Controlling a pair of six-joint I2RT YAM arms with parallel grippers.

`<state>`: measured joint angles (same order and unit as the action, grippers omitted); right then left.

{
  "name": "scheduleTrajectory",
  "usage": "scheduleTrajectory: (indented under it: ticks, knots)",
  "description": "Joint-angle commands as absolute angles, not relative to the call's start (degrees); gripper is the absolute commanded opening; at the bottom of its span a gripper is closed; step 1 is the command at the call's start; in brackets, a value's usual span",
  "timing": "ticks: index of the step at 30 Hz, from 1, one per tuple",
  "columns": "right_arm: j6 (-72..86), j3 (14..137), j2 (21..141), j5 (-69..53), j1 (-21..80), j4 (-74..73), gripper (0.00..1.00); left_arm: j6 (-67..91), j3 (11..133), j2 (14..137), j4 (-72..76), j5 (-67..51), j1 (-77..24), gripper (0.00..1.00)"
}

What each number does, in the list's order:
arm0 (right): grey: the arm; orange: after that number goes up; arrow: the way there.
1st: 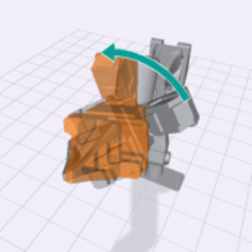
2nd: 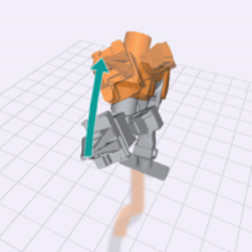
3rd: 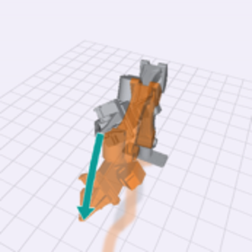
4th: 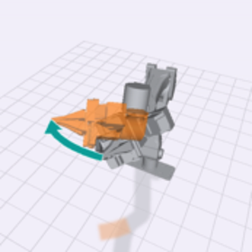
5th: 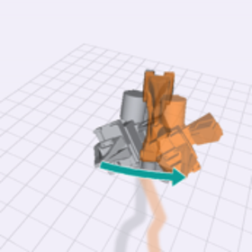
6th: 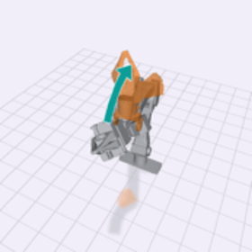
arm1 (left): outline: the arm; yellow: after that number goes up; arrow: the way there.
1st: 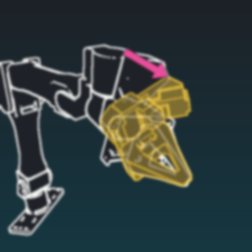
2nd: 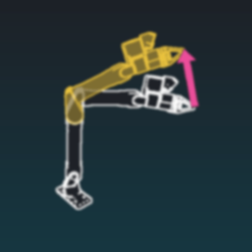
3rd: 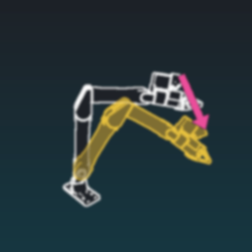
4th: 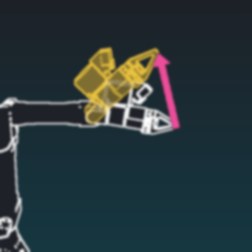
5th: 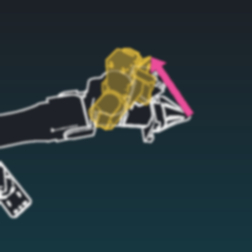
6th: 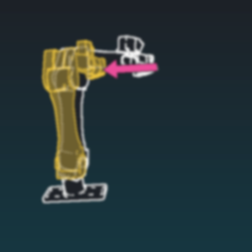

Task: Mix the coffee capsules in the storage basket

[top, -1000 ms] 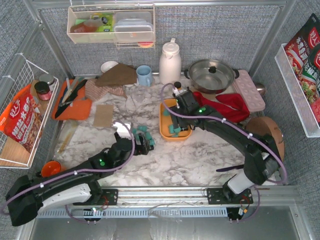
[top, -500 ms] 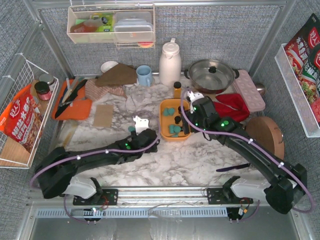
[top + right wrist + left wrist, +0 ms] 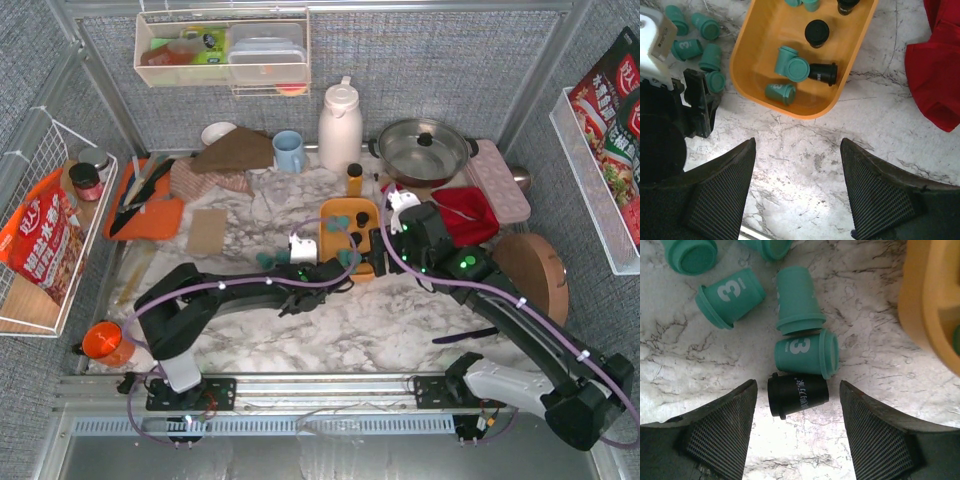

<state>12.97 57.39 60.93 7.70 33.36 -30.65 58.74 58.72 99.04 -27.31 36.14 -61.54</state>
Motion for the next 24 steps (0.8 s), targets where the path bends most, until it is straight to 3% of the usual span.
scheduleTrajectory:
  ticks: [1, 6, 16, 20, 24]
  knots:
    - [13.4, 55.6, 60.1, 6.4, 33.4, -29.9, 0.73, 63.9, 60.4, 101.7, -33.5, 38.0, -62.3, 0.75]
    - [13.4, 55.0, 59.1, 5.7, 33.4, -30.0, 0.73, 65.8, 59.9, 101.4, -33.2, 38.6, -62.9, 0.7]
    - [13.2, 55.1, 58.5, 5.7, 33.4, -30.4, 0.73, 65.5, 59.8, 100.5, -32.7, 39.8, -62.9, 0.43]
    - [13.3, 55.8, 58.1, 5.1, 33.4, -31.1, 0.73, 63.2, 58.7, 95.7, -30.6, 40.6, -63.0, 0.37]
    - [13.3, 56.7, 57.3, 4.2, 33.4, -32.0, 0.73, 53.0, 53.6, 85.8, -19.0, 37.8, -63.1, 0.31]
